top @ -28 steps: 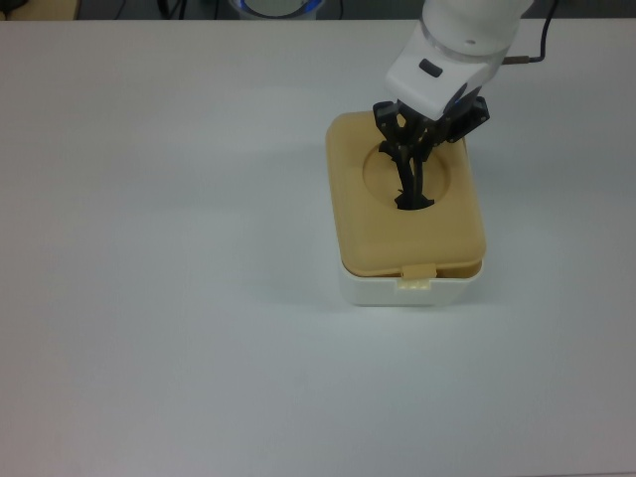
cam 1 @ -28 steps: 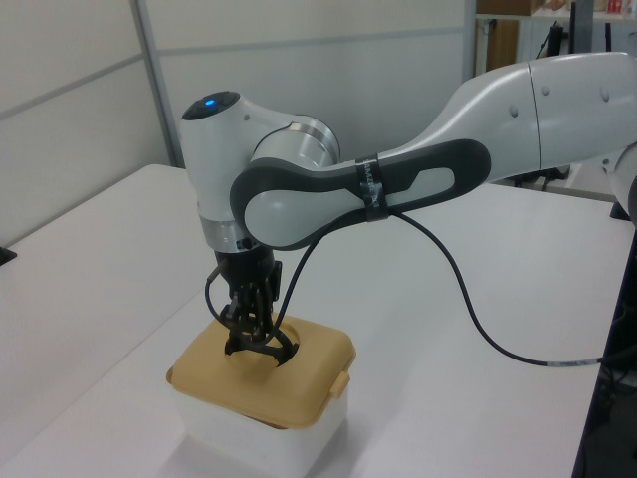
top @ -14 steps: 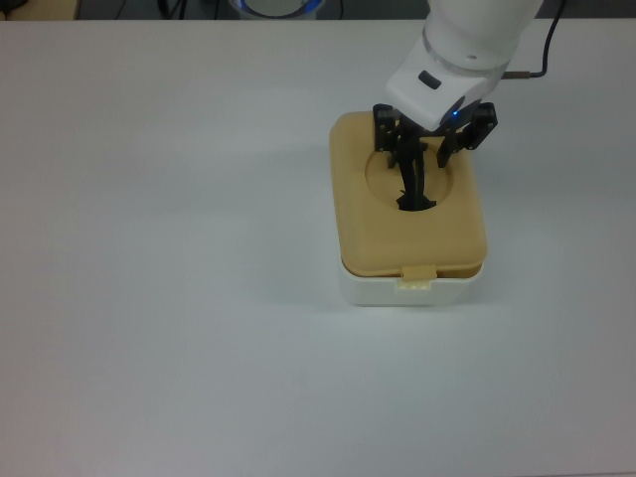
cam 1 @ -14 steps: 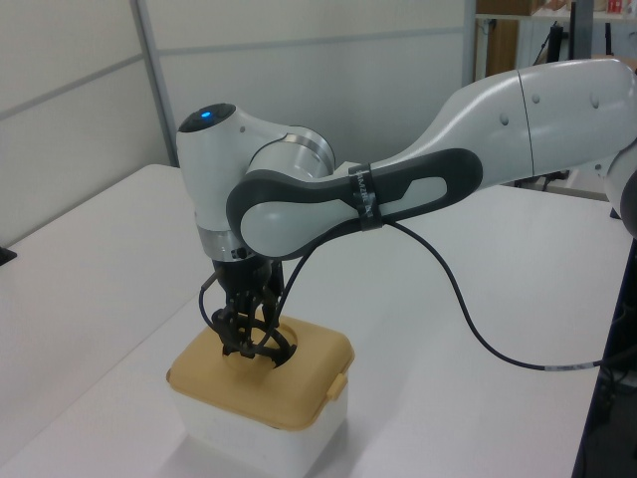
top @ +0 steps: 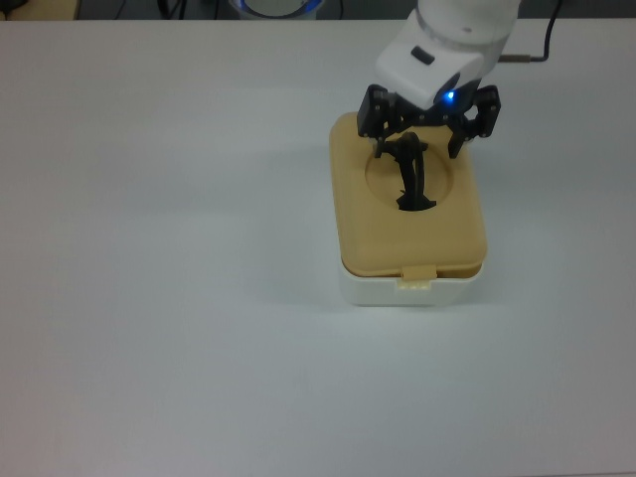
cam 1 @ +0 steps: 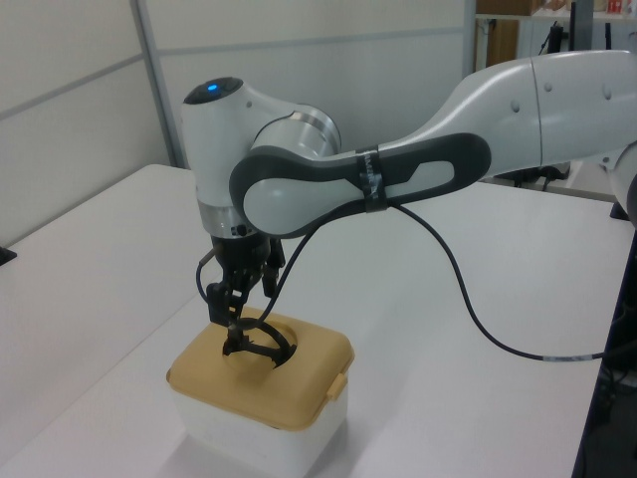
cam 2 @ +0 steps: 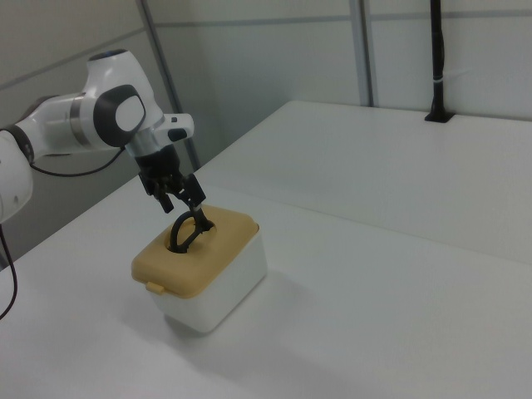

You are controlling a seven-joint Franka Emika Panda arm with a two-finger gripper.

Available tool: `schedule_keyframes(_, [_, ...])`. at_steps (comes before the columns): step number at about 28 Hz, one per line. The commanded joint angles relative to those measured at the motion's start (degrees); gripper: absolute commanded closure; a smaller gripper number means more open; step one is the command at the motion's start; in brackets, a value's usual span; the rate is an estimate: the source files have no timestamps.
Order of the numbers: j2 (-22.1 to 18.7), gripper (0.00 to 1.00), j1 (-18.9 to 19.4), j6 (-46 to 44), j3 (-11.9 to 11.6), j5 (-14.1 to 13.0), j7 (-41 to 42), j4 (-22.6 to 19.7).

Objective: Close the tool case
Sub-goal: 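Open the gripper and raise it away from the lid handle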

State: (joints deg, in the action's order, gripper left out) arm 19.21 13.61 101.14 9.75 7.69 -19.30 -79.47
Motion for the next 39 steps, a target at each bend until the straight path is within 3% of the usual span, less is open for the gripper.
schedule_keyframes(1, [-2.51,0.0,0.36,-3.58,-0.79,-0.13,-0.74,-0.25])
schedule_keyframes(9, [-5.85,0.0,-2.27,-9.12,-0.96,-2.33,1.8,0.63])
schedule_keyframes(14, [-7.78,0.0,-3.07,-12.81,-4.38,-3.65,6.46,0.63])
schedule_keyframes(22, [-9.8,0.0,-2.8,-17.2,-12.38,-6.11,15.6,0.63])
schedule_keyframes(29, [-10.16,0.0,-2.72,-18.7,-15.37,-6.11,19.64,0.63])
schedule_keyframes(39, [-10.16,0.0,-2.63,-18.79,-17.57,-6.11,20.97,0.72])
